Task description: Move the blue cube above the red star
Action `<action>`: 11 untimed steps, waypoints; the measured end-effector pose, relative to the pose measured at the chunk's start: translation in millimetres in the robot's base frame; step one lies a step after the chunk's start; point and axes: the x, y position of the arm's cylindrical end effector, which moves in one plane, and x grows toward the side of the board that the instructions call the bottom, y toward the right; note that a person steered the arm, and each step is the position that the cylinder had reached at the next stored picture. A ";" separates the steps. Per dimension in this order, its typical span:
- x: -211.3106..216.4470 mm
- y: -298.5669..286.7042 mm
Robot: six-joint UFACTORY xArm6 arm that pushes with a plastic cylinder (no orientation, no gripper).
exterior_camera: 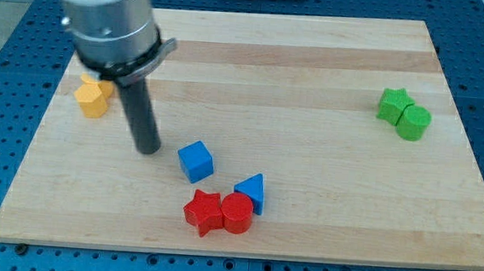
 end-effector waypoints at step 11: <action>48.0 20.8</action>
